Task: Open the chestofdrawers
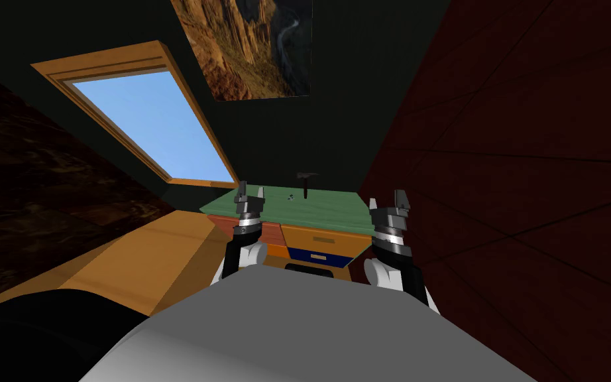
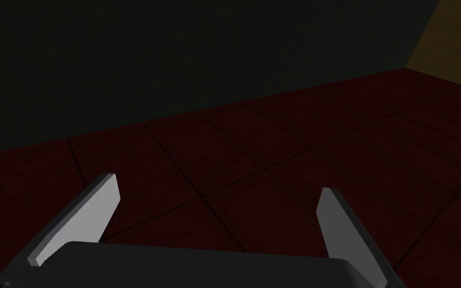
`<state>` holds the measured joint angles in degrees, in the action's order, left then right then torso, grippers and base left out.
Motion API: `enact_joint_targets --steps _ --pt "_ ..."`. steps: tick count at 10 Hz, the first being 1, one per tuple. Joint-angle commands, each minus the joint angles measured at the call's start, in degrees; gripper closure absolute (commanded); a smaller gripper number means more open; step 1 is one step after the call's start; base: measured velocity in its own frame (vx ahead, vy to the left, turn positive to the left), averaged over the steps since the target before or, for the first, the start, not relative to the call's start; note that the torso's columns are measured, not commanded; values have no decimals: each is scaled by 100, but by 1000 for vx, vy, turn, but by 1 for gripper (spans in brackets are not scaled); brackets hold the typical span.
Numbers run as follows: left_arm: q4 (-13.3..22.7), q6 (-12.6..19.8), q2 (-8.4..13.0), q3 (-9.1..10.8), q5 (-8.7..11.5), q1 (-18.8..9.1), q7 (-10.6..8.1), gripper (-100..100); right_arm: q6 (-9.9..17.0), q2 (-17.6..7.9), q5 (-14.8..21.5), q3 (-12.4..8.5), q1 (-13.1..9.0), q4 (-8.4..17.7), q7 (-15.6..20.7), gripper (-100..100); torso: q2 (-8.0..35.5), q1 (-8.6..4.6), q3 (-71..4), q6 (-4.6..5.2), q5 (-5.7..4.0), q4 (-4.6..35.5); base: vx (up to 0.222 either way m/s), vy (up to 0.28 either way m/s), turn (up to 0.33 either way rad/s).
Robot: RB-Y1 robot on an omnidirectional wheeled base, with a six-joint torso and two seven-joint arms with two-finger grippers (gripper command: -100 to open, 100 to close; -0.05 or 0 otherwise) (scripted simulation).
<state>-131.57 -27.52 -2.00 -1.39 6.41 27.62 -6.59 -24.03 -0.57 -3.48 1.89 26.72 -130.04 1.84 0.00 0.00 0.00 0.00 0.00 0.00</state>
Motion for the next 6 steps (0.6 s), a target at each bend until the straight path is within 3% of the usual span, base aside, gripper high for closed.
enact_joint_targets --steps 1,6 --pt "0 0 0 0 0 0 0 0 0 0 0 0 0 0 0 0 232 0 -467 0 0 235 0 0 0" --pt "-1 0 0 0 0 0 0 0 0 0 0 0 0 -1 0 0 2269 0 -4536 0 0 2268 0 0 0"
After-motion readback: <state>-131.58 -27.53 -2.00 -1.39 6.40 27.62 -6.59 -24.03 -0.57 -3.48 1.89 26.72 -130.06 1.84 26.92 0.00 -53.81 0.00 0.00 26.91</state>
